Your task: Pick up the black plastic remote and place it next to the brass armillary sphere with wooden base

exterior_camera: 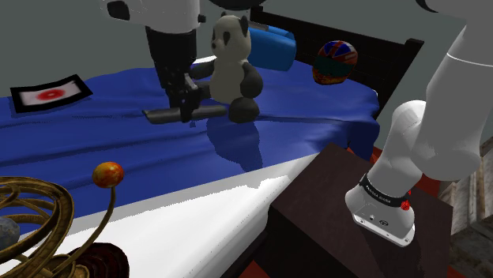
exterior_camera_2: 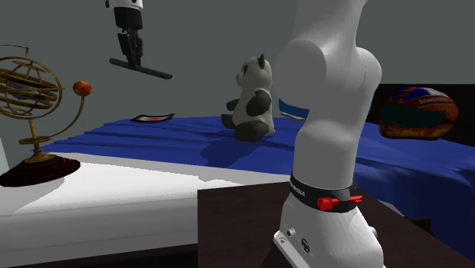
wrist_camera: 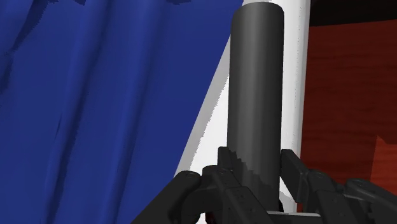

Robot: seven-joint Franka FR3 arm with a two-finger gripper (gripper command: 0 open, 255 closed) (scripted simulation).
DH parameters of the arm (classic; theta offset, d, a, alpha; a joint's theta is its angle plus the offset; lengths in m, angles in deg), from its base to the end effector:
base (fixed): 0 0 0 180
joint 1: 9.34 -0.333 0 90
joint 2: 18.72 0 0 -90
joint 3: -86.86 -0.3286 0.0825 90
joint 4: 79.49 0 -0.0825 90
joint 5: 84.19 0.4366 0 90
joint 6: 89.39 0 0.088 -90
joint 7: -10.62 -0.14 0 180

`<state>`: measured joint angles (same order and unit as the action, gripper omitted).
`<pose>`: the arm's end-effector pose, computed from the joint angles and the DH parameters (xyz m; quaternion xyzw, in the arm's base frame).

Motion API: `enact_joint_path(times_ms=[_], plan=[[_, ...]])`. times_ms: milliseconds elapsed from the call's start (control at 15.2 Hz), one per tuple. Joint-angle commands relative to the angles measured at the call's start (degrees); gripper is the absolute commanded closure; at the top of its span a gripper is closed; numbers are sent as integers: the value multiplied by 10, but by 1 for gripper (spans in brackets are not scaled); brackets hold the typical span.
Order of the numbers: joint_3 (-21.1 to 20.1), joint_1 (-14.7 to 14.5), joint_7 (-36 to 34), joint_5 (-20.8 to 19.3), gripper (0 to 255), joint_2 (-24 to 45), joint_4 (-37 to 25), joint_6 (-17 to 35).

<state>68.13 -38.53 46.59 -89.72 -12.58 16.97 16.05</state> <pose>0.4523 0.4744 0.5044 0.7363 0.6754 0.0307 0.0267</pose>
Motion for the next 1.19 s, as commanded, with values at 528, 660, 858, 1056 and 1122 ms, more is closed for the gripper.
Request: enact_joint_path(times_ms=[528,660,858,1056,1122], plan=[[1,1,-6,-4,255,6,70,76],[2,1,-8,-6,255,9,82,90],[2,1,-11,-9,255,14,98,112],[3,0,-14,-12,255,21,114,133],[3,0,-15,-14,255,23,119,140]])
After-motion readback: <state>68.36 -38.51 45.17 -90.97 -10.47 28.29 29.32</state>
